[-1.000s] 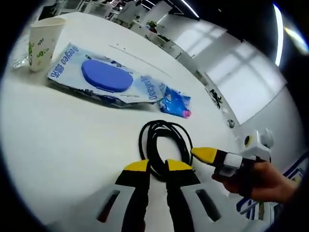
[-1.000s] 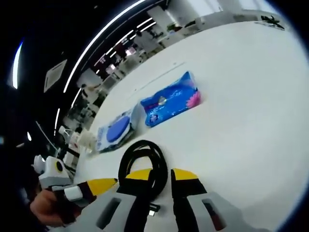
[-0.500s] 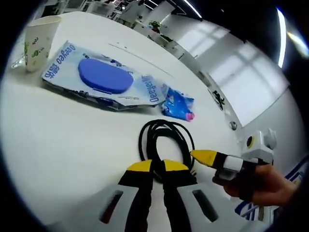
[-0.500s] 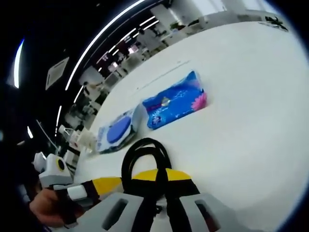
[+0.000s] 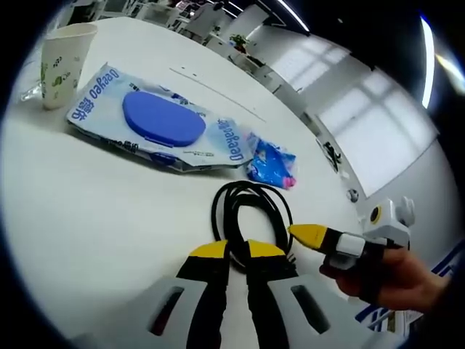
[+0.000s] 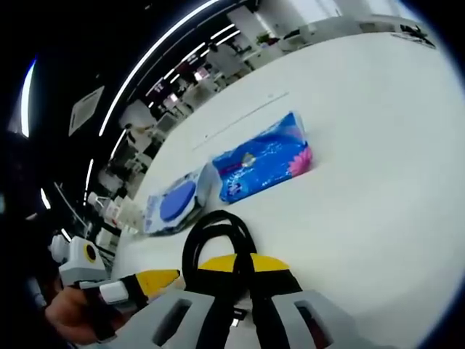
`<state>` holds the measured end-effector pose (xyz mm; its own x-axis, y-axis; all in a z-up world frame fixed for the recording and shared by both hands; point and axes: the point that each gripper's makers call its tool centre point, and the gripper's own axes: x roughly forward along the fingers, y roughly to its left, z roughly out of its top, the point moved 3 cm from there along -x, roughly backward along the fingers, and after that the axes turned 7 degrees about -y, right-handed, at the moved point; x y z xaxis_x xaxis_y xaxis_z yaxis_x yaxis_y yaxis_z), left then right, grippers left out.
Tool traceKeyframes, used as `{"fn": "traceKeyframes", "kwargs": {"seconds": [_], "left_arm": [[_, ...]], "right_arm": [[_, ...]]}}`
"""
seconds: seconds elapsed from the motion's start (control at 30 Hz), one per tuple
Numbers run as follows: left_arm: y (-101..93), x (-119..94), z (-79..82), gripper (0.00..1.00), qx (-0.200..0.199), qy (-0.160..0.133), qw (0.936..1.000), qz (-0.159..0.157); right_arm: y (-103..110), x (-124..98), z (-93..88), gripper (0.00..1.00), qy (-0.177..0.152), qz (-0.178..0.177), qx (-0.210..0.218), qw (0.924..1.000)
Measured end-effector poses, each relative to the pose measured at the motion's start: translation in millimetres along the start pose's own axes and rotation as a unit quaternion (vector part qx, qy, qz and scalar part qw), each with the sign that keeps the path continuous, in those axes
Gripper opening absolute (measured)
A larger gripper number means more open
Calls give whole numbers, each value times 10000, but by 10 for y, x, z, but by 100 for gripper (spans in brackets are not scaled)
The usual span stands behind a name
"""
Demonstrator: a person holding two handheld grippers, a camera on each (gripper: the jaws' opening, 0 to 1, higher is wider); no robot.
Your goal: Arrange the tabletop items into an orderly group along one side of the table until the central work area is clear of visible clutter.
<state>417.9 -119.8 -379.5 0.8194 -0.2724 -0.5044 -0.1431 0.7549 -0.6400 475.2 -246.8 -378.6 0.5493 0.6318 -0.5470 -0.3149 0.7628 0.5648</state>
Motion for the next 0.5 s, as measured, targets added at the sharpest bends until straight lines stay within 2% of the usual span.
{"fn": "traceKeyframes", "kwargs": {"seconds": [0.17, 0.3, 0.43, 0.47, 0.5], "left_arm": [[52, -156, 86, 6, 76, -84, 9999, 61], [78, -334, 185, 7, 150, -180, 9996, 127], [162, -561, 257, 8, 207, -313, 9990, 248], [125, -648, 289, 8, 216, -346, 9988, 285], [207, -684, 271, 8, 257, -384, 9984, 329]], "right_arm": [[13, -99, 35, 5, -27, -20, -46, 10000], [-84, -110, 79, 5, -41, -22, -93, 9999], [-18, -323, 76, 6, -53, -40, -178, 9998], [-115, -280, 103, 5, -63, -65, -191, 9998], [-148, -283, 115, 5, -72, -80, -193, 9998]]}}
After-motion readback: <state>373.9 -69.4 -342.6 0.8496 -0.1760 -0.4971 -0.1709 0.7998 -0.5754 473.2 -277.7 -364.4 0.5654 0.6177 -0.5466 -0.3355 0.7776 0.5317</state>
